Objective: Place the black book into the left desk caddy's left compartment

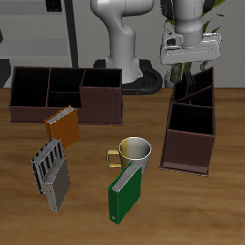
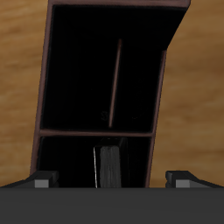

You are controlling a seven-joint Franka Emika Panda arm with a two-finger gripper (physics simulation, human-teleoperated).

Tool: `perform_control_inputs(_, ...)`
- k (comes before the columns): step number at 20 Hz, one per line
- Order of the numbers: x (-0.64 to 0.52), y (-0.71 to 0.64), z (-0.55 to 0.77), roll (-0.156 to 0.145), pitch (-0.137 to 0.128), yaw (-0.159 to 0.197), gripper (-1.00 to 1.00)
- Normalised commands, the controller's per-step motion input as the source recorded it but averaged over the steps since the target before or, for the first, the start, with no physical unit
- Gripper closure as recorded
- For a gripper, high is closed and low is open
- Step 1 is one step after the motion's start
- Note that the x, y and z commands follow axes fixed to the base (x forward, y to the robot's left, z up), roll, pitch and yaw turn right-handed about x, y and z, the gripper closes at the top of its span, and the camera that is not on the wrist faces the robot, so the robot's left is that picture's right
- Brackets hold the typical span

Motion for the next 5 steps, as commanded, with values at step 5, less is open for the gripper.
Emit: perform_control_inputs(5,0.04,-0.20,0.16,-0.022,-0.024,0.006,-1.00)
